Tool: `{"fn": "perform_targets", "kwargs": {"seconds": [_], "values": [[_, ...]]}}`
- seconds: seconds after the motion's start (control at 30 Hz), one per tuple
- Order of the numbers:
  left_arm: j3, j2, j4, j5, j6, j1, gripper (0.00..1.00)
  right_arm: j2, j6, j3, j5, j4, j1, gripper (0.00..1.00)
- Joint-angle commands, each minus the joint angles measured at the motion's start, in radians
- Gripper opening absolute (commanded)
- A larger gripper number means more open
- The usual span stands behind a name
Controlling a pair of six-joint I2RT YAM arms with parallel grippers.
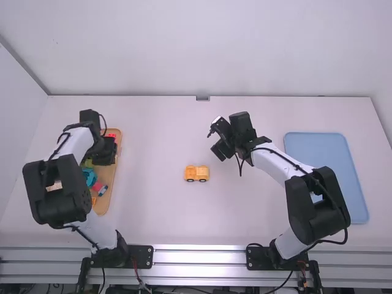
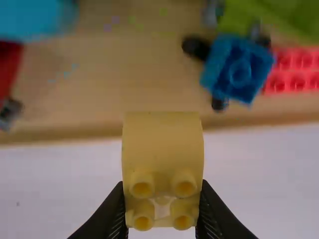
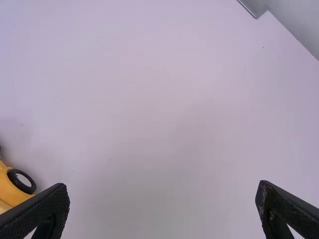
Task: Assemble lego blocks to make yellow taxi
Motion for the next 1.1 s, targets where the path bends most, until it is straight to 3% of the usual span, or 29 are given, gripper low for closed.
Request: {"fn": "perform_targets", "kwargs": {"seconds": [0.0,0.23,0.43,0.5,0.67,1.07], "values": [[0.009,-0.016,-0.015,0.010,-0.131,-0.114,0.02,-0.009,0.010,-0.006,0.002,-0.009,-0.002,0.98],[0.008,0.011,0.049,-0.087,-0.343,-0.407,0.02,-0.009,0.010,-0.006,0.002,-0.011,-0.002,0.99],[0.009,0.040,0.061,-0.145,-0.481,-0.545,0.03,-0.009,0.010,-0.006,0.002,-0.011,-0.002,0.98],[0.009,0.055,0.030,-0.140,-0.541,-0.580,0.08,-0.009,0.010,-0.006,0.001,-0.012,-0.004,0.98],[0.008,0.093,0.019,-0.124,-0.549,-0.609,0.13,-0.009,0.010,-0.006,0.002,-0.007,-0.003,0.99],[0.003,0.165,0.039,-0.014,-0.552,-0.607,0.14,-0.009,0.009,-0.006,0.002,-0.004,-0.004,0.99]]}}
